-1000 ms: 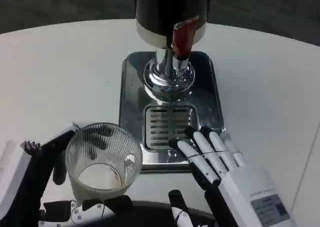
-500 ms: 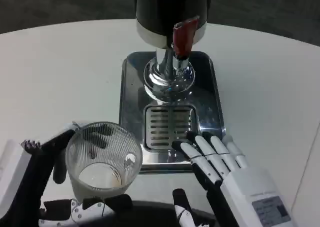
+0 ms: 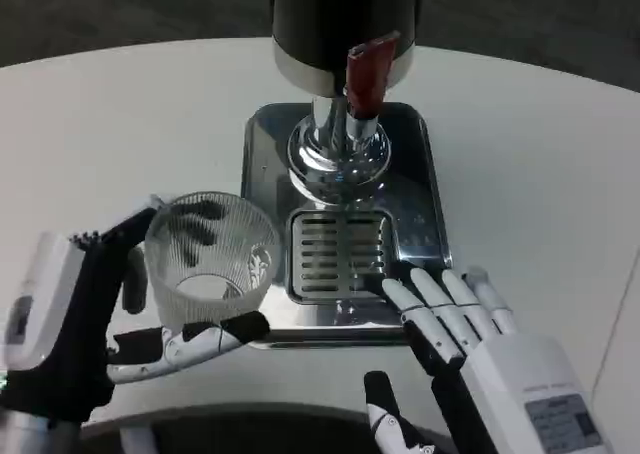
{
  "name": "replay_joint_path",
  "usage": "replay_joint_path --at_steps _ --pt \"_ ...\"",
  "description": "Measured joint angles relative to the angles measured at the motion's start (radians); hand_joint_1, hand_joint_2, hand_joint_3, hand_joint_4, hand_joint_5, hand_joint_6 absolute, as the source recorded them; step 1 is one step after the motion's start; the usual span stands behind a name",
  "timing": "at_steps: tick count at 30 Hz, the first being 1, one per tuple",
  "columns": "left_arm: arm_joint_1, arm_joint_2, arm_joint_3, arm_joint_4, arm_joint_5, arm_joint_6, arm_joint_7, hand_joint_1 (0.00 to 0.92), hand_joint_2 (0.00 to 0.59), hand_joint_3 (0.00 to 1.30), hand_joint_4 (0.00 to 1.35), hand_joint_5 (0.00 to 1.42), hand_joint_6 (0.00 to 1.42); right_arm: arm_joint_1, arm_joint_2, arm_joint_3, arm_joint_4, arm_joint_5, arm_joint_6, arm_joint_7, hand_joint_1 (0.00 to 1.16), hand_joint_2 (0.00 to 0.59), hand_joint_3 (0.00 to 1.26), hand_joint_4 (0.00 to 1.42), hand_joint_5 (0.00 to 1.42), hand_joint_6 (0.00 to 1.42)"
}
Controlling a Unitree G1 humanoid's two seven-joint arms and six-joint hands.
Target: Grasp the cup under the faucet to collect the drink, then remove the cup.
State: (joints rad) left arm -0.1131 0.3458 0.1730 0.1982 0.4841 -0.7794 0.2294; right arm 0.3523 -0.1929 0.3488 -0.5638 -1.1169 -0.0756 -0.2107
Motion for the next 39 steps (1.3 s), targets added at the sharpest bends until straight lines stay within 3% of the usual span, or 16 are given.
replay_joint_path --at_steps 7,12,26,39 --pt "-0.163 -0.004 -0.070 0.179 0.082 0.014 0.109 0.560 0.118 1.00 1.10 1.19 1.27 0.037 0.005 -0.013 -0.033 0.000 0.010 0.000 0.32 0.549 0.17 0.10 0.07 0.05" --pt "-0.284 -0.005 -0.126 0.307 0.079 0.032 0.119 0.563 0.117 1.00 1.10 1.19 1.27 0.059 0.009 -0.018 -0.040 0.001 0.014 0.001 0.35 0.549 0.17 0.11 0.09 0.06" --pt "-0.461 -0.011 -0.291 0.521 0.191 0.073 0.284 0.565 0.115 1.00 1.10 1.20 1.27 0.103 0.024 -0.031 -0.072 0.006 0.017 0.013 0.37 0.542 0.17 0.12 0.10 0.08" --pt "-0.623 -0.042 -0.411 0.772 0.198 0.092 0.398 0.569 0.116 1.01 1.11 1.21 1.29 0.131 0.027 -0.057 -0.099 0.015 0.017 0.015 0.38 0.540 0.18 0.13 0.14 0.12"
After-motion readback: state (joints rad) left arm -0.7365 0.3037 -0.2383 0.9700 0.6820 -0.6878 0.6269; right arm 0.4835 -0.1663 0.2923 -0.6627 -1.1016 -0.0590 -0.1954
